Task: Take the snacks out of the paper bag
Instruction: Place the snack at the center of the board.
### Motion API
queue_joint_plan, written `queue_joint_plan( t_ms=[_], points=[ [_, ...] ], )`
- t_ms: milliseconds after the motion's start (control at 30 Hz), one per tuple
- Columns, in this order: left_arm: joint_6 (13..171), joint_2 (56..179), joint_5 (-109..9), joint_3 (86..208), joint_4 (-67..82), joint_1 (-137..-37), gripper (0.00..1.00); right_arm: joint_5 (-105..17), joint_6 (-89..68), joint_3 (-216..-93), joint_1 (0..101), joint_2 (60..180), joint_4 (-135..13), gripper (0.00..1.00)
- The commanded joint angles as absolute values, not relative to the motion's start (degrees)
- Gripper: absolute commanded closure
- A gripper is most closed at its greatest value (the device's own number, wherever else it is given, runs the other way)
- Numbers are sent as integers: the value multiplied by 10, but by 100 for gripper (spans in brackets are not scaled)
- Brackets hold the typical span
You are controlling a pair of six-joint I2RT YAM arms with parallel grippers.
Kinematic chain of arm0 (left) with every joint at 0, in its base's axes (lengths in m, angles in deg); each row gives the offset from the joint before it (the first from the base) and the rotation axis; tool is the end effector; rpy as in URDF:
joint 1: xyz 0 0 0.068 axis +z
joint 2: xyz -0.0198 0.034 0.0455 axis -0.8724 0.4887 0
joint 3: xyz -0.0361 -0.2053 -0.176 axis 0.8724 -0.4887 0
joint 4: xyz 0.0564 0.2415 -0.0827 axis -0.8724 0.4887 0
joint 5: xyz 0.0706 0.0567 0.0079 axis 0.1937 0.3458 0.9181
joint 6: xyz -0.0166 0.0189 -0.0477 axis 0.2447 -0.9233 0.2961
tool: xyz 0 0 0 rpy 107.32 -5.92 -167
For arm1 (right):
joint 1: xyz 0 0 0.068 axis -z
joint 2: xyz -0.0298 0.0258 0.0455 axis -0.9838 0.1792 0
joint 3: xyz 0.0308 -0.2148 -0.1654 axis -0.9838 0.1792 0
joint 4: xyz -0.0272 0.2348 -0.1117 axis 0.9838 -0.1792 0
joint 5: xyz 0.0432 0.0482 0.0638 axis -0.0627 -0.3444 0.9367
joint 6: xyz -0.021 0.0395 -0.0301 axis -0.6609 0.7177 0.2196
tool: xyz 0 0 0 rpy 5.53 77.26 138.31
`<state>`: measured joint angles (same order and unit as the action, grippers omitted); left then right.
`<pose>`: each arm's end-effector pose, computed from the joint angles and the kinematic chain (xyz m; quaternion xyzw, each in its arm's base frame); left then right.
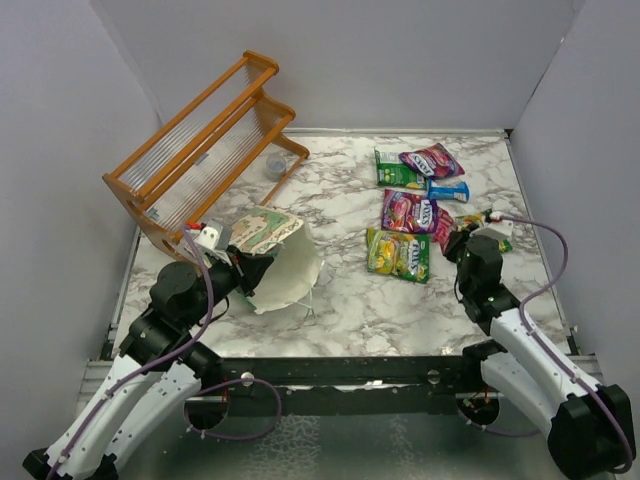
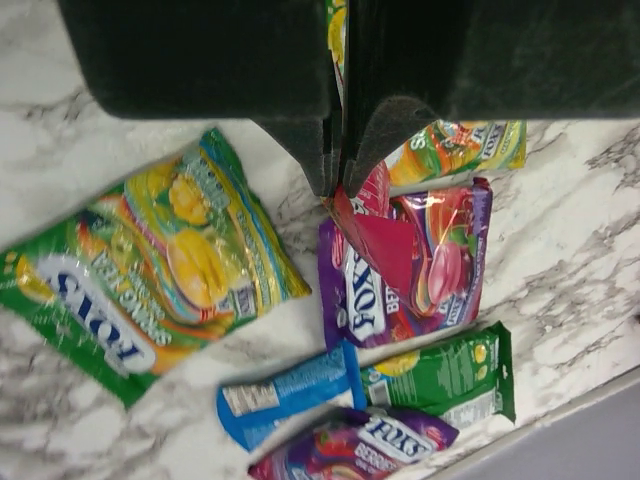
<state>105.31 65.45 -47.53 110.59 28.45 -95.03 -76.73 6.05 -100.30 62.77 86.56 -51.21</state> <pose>0.0918 -0.0669 0.3173 0.0935 0.7409 -0.3622 0.5578 0.1865 0.0407 0.2232 0.1768 0.7749 0.0335 0.6059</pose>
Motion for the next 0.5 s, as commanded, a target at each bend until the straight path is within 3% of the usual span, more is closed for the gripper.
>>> queue_joint_plan(
  t_ms=[0,333,400,467],
  points=[
    [1060,631,-446,1113,283,-952,100,-773,231,-979,643,837,-567,98],
    [1059,639,-453,1115,283,-953,100,-710,323,-945,732,937,-573,98],
    [1058,640,-455,1115,282,-953,100,-698,322,-948,751,942,-578,89],
    [1058,641,-461,1114,280,-953,100,-701,320,-958,761,936,-596,72]
  ],
)
